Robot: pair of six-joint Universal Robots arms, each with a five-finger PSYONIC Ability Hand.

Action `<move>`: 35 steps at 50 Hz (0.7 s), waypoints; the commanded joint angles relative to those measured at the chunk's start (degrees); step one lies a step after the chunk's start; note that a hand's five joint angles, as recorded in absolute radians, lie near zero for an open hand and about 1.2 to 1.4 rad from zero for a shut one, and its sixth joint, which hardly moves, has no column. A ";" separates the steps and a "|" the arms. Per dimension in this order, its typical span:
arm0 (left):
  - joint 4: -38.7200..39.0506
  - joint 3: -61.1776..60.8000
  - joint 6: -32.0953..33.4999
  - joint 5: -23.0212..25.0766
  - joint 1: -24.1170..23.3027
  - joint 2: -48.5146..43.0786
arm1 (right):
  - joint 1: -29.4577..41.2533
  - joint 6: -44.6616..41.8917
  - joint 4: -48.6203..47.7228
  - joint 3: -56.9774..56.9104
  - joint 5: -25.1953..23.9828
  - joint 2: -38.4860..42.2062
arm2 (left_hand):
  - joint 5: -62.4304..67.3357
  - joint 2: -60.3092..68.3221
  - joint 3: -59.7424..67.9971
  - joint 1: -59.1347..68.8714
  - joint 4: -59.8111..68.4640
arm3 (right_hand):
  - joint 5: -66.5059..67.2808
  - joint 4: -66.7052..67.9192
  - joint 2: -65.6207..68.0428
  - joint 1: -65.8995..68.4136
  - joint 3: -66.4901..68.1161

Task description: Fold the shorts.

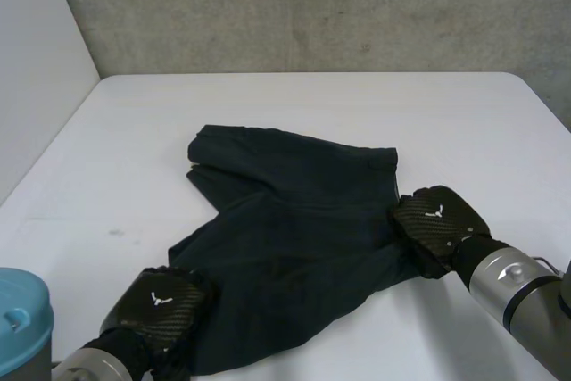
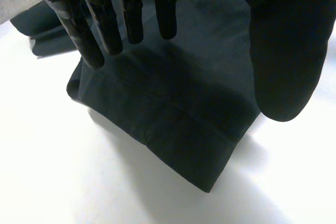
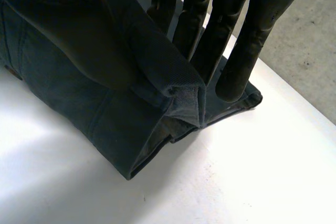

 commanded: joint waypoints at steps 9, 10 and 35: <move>2.71 0.58 0.16 -1.32 -1.09 -3.33 | -0.33 3.99 3.24 -1.25 1.74 -0.63 | 18.63 18.77 18.84 18.88 18.66 | 15.37 11.98 12.99 26.92 12.59; 2.97 0.49 0.16 -1.49 -1.18 -3.51 | -0.33 4.08 3.15 -1.34 2.01 -0.63 | 19.98 20.13 20.20 20.23 20.01 | 15.37 11.98 12.99 26.92 12.59; 2.71 0.84 0.07 -3.34 -4.96 -2.98 | 0.19 4.79 3.24 -1.78 4.91 -0.89 | 9.22 9.37 9.44 9.48 9.26 | 15.37 11.98 12.99 26.92 12.59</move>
